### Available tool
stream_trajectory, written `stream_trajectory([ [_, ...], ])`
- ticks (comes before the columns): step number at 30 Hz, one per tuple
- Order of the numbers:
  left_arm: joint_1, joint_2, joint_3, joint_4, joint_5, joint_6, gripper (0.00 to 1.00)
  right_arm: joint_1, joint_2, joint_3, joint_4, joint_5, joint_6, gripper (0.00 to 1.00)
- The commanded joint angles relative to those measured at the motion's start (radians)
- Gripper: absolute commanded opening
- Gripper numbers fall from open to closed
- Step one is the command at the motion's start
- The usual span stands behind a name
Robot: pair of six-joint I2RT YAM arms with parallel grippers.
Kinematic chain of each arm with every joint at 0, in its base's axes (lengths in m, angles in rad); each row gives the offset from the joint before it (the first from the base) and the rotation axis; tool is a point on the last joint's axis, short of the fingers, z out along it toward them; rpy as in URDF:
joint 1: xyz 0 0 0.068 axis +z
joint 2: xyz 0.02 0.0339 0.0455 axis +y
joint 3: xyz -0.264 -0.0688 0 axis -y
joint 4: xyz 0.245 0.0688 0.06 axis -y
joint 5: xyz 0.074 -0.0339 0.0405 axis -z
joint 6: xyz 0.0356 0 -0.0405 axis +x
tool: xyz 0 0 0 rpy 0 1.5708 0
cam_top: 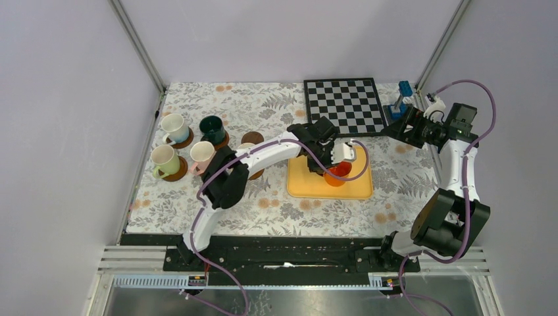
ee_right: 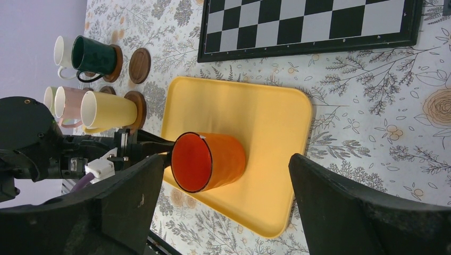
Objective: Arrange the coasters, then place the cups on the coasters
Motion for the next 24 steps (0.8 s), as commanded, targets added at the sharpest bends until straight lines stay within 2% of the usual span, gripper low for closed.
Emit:
stream_trajectory([
  [1,0.005,-0.088,-0.06,0.062,0.03,-0.032,0.02,-0.006,-0.003,-0.001,0.01,-0.043,-0.011,0.95],
  [18,0.127,-0.254,-0.099,0.158,0.124,-0.189,0.0,-0.006,0.003,-0.003,0.013,-0.05,-0.008,0.96],
  [24,0.238,-0.309,-0.089,0.174,0.134,-0.224,0.0,-0.006,0.001,-0.007,0.011,-0.051,-0.008,0.99],
])
